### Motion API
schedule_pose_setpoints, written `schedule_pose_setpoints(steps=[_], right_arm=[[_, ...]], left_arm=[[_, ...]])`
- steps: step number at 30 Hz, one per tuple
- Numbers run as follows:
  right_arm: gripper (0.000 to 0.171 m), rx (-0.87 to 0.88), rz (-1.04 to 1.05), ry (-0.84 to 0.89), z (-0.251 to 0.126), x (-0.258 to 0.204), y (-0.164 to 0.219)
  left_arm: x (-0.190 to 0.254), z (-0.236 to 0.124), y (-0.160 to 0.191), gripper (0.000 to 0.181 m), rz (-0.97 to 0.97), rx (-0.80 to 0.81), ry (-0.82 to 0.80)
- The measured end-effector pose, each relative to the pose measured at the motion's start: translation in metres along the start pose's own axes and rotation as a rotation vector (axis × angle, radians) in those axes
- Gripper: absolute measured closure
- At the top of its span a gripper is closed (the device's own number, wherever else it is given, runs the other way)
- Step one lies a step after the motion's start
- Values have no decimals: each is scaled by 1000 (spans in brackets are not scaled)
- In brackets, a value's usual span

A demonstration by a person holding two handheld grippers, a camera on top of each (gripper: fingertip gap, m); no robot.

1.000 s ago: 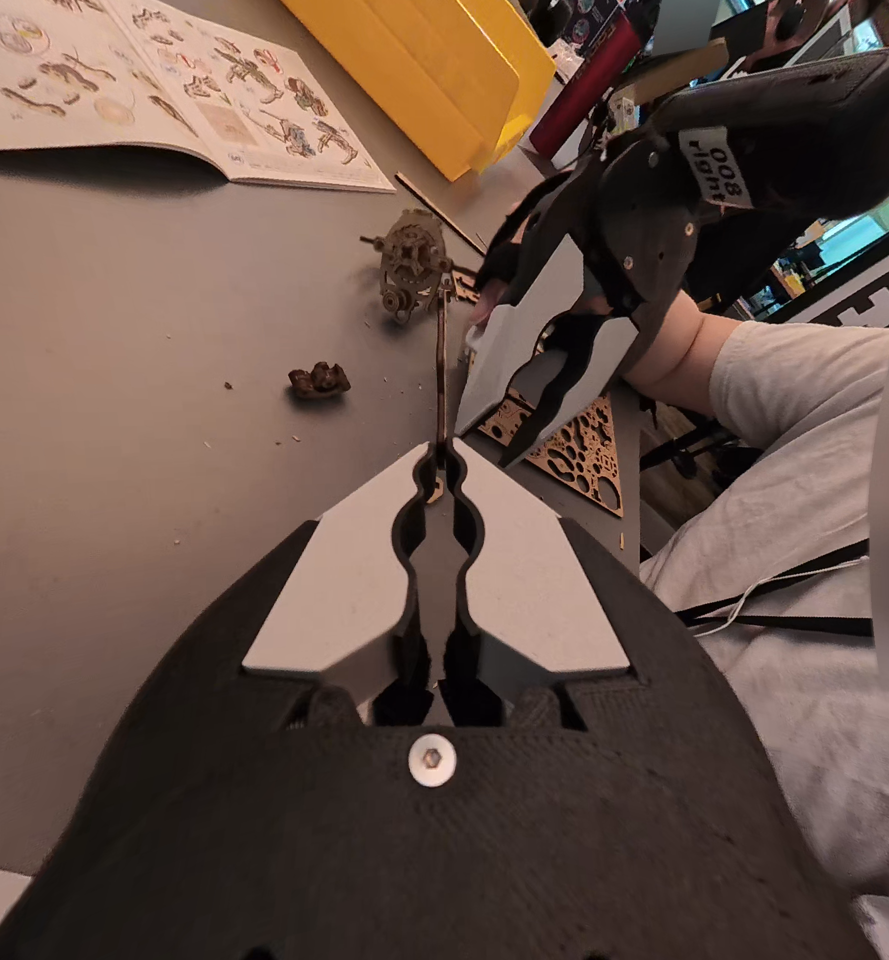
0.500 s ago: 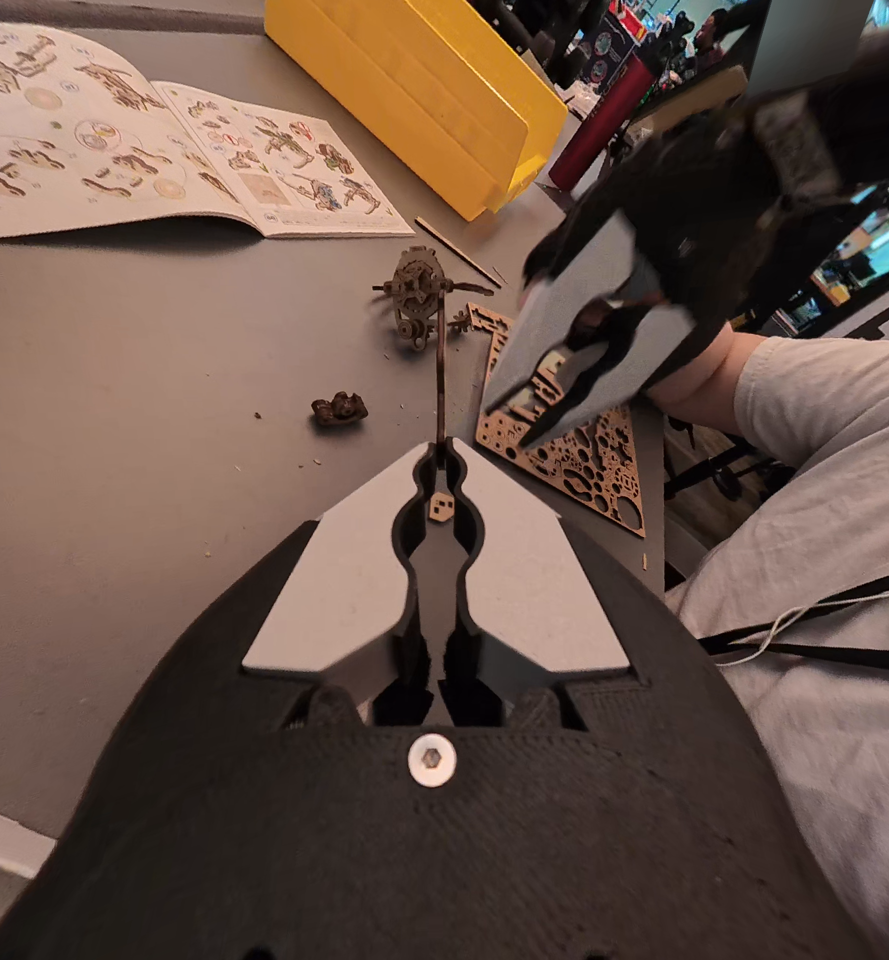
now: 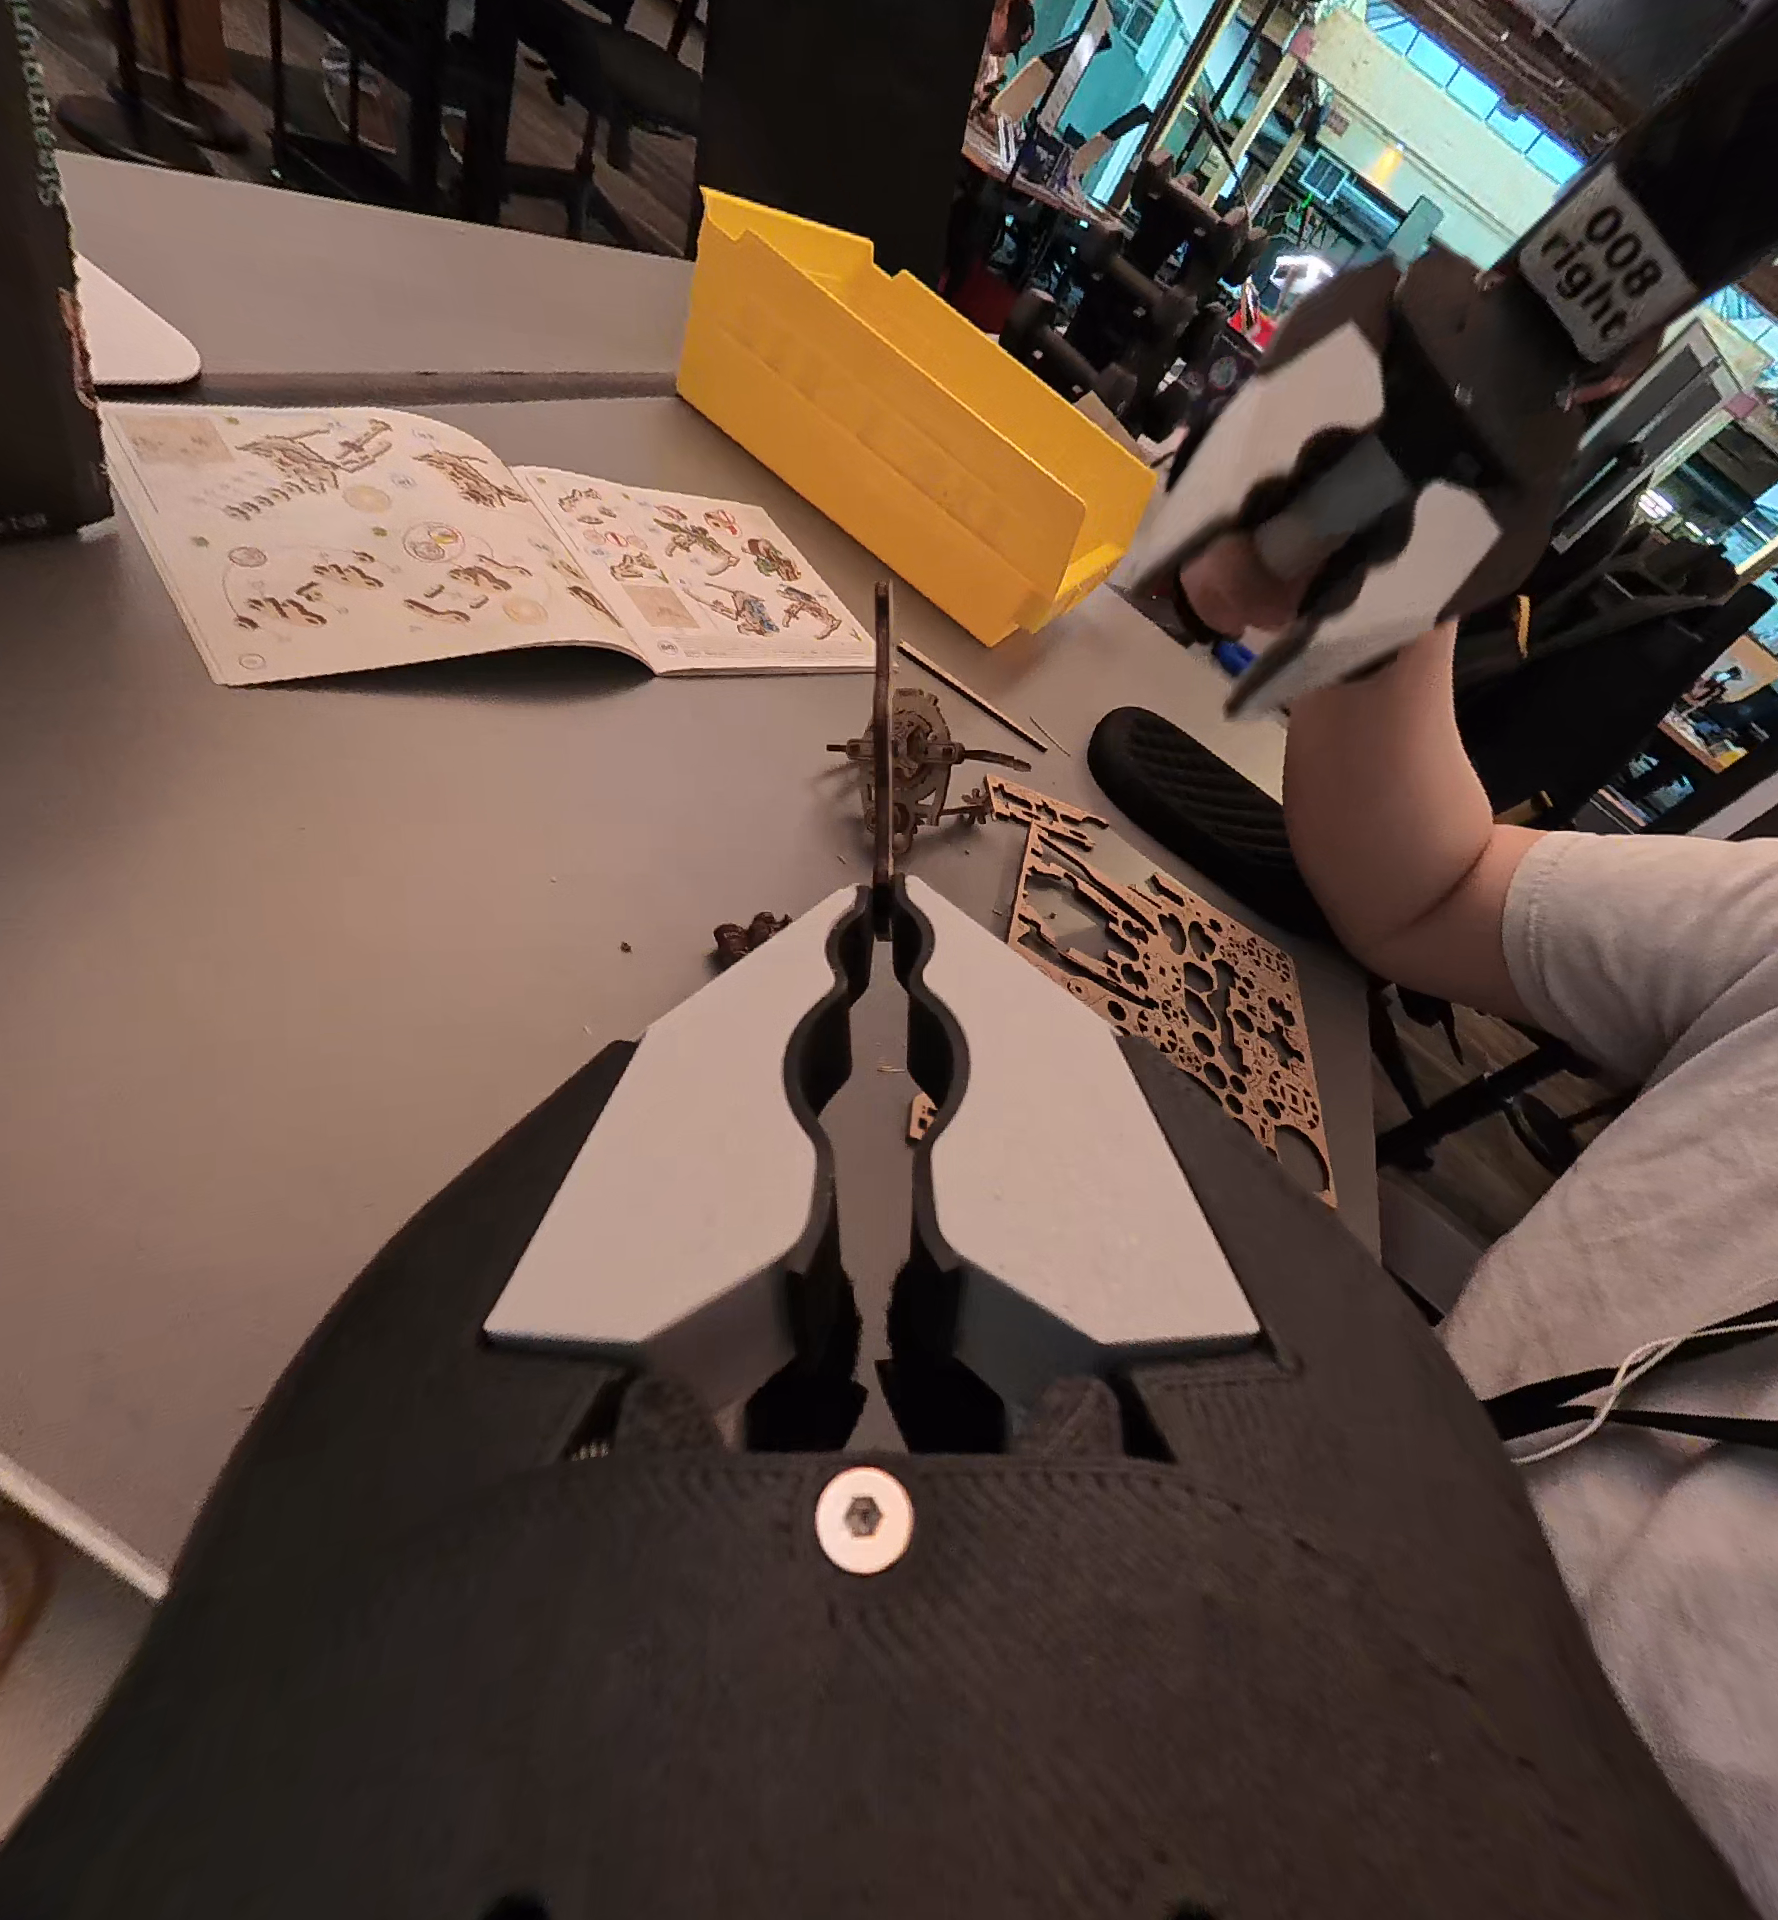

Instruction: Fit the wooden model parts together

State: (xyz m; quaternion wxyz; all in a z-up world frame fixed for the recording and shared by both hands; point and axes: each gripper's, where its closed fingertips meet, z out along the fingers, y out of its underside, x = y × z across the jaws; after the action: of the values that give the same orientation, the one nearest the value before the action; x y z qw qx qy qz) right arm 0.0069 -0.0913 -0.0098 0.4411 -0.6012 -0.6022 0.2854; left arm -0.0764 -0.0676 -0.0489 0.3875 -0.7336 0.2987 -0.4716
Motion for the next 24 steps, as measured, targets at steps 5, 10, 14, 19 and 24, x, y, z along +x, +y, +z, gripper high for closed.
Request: schedule_pose_setpoints(steps=[5, 10, 14, 19, 24], right_arm=[[137, -333, 42, -150, 54, -47, 63], [138, -574, -33, -127, 56, -47, 106], [138, -549, -71, 74, -6, 12, 89], [136, -663, -115, 109, -60, 22, 104], [135, -808, -126, -1, -51, 4, 136]], left_arm=[[-2, -2, -1, 181, 2, 8, -7], [-1, -1, 0, 181, 4, 3, -1], [3, -1, -2, 181, 10, 7, 9], [6, -1, -2, 180, 23, 6, 10], [2, 3, 4, 180, 16, -22, 2]])
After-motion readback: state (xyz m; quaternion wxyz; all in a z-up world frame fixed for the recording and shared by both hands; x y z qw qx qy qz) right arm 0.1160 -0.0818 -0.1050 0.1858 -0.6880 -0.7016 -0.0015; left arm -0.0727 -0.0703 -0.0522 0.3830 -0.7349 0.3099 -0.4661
